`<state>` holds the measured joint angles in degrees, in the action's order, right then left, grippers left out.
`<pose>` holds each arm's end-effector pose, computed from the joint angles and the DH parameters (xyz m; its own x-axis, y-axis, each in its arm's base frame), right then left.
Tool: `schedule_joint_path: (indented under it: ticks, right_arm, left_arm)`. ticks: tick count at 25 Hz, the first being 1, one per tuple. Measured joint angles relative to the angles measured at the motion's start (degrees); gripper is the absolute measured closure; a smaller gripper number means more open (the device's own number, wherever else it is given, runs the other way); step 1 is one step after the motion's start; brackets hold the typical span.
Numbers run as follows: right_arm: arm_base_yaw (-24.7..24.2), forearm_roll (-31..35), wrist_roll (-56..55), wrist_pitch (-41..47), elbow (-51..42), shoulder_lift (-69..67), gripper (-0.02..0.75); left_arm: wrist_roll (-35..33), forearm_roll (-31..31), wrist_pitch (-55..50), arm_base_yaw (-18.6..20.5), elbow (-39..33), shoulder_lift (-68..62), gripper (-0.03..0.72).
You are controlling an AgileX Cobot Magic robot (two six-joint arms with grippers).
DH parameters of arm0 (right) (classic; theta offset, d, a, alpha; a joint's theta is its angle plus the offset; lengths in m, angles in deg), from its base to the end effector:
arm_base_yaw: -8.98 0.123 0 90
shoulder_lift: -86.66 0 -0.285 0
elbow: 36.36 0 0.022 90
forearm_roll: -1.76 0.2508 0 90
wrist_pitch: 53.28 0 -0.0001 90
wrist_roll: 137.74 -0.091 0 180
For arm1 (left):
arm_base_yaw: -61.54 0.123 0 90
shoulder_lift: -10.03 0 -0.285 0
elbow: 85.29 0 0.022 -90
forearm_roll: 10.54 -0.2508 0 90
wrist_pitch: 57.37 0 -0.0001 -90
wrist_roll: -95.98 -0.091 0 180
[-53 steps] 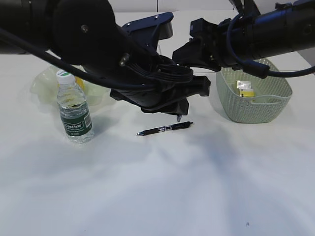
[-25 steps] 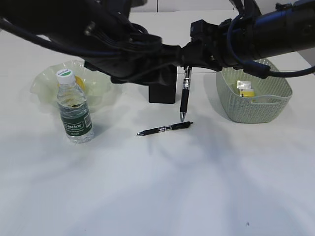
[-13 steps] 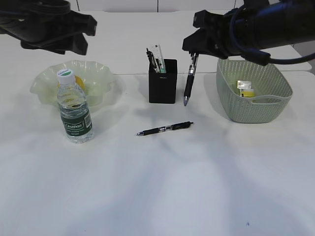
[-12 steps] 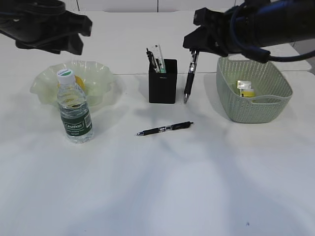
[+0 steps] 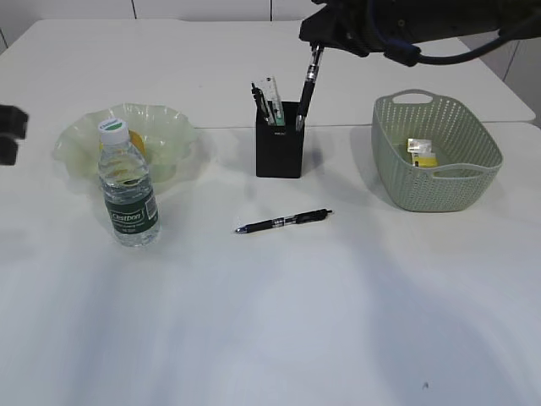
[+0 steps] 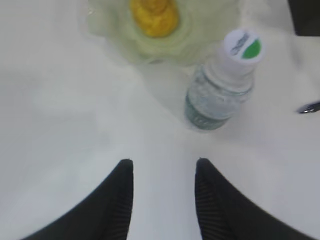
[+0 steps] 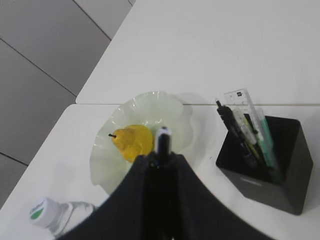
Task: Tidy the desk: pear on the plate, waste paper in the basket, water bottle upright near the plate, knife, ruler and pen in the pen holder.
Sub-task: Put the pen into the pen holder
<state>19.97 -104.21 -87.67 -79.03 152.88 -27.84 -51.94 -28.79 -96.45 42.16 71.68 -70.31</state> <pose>0.4269 0.1215 0.3055 -0.5614 0.2422 -0.7913 -0.3654 0.7854 0.4997 0.2487 -0.0684 0.2980 -0.7618 -0.0484 -0.6460 -0.0249 0.9987 -0.0454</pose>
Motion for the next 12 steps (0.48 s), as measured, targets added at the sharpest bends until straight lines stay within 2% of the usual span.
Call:
schedule_joint_path:
  ticks: [4,12]
  right_arm:
    - [0.0,0.0,0.0,2.14,5.33,-4.8,0.663]
    - [0.0,0.0,0.0,5.62,16.45,-14.86,0.663]
  left_arm:
    - [0.08,-0.07,0.08,3.18,-5.34,6.12,0.398]
    - [0.13,-2.22,-0.13,3.43,-7.26,13.3,0.398]
